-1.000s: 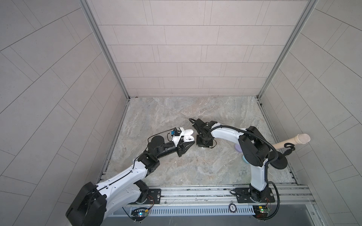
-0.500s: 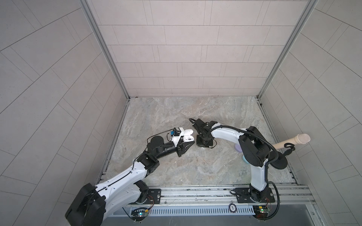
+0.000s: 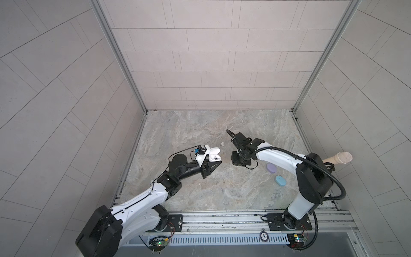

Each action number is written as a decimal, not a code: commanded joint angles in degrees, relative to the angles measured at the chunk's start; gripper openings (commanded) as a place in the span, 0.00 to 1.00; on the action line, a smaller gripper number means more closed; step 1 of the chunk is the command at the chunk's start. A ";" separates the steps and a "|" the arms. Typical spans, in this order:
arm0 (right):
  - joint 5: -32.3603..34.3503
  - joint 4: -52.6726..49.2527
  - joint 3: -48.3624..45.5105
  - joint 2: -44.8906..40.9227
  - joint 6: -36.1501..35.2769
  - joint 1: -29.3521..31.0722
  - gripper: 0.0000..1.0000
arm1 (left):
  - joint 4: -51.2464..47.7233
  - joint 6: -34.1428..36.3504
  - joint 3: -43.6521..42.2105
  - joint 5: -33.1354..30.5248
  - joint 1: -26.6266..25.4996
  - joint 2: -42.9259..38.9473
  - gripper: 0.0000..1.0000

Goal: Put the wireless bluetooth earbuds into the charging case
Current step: 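Lift the white earbud and carry it toward the open white case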

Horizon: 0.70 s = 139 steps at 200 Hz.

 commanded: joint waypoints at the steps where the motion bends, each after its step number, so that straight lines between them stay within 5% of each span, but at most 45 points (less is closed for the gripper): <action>1: -3.43 1.18 -2.17 -5.62 -2.67 -1.11 0.11 | 4.04 -0.80 1.48 2.09 0.41 1.70 0.12; 139: -27.07 -0.80 -1.28 -32.25 -15.83 -9.89 0.09 | 6.71 1.22 11.12 9.01 -2.13 12.56 0.13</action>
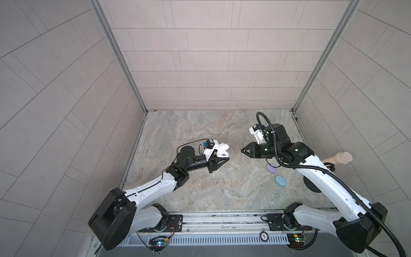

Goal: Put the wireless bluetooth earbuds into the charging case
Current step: 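Lift the white earbud and carry it toward the open white case, then push the held earbud into a slot of the case in the left gripper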

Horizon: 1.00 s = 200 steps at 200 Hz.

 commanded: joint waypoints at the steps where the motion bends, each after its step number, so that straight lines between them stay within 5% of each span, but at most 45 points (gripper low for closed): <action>1: -6.26 0.19 -0.68 -2.93 -3.14 -0.78 0.09 | 2.77 1.00 2.49 2.58 -0.82 1.21 0.13; 92: -18.29 2.49 -0.79 -8.31 -6.46 -1.14 0.10 | 9.14 -1.26 8.02 9.76 -3.63 7.21 0.12; 200: -18.77 5.78 -0.80 -8.57 -4.45 -1.09 0.10 | 7.82 -1.02 11.99 13.98 -5.87 10.63 0.12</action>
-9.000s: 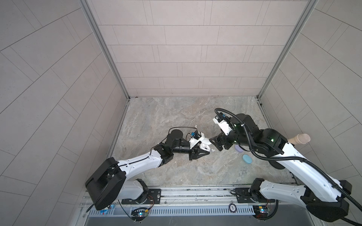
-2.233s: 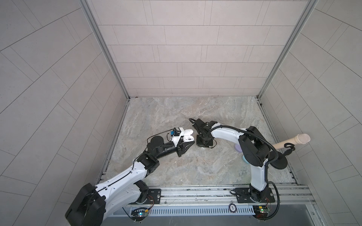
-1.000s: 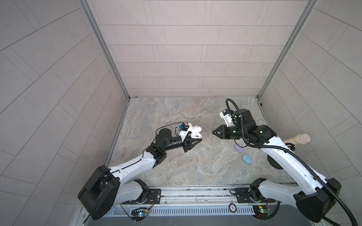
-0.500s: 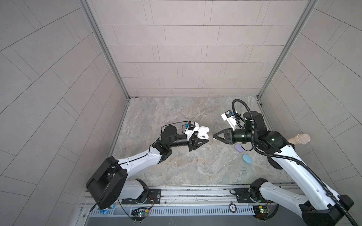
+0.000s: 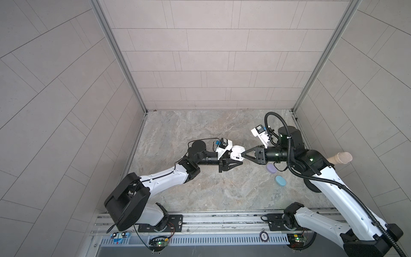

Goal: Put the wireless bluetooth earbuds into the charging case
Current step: 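Push the held earbud into a slot of the case in the left gripper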

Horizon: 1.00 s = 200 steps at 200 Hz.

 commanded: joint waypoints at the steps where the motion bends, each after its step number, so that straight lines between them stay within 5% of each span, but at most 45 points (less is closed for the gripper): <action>1: -1.11 1.85 0.74 -0.87 0.14 -0.21 0.10 | 1.24 0.05 2.20 1.87 -0.41 -0.09 0.12; 200: -0.39 3.22 -2.27 -0.76 2.93 1.91 0.10 | 1.84 0.23 2.01 2.25 -0.76 -2.68 0.12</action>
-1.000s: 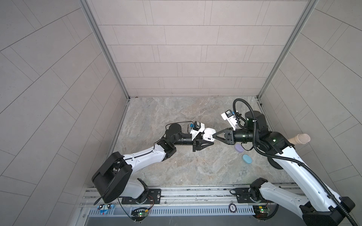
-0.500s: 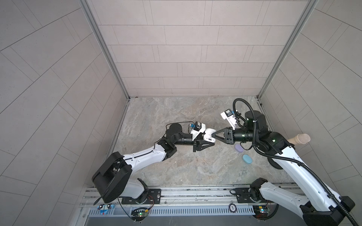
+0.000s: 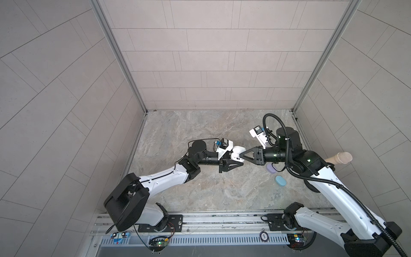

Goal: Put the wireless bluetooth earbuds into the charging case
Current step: 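Push the held earbud into a slot of the case in the left gripper, then open the right gripper to release the earbud in the case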

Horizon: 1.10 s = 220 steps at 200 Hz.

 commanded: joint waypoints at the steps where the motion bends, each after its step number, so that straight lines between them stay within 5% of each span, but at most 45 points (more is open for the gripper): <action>1: -0.05 -0.11 -0.35 -0.75 0.45 0.33 0.10 | 2.33 -0.01 1.13 0.94 -0.33 -2.20 0.11; 82: 0.99 -1.62 1.98 -0.60 0.63 0.39 0.33 | 2.51 0.25 0.96 1.19 -0.36 -2.97 0.11; 220: 4.63 -0.78 4.82 0.14 1.17 1.70 0.52 | 2.67 -0.31 1.13 2.43 -1.05 -2.28 0.11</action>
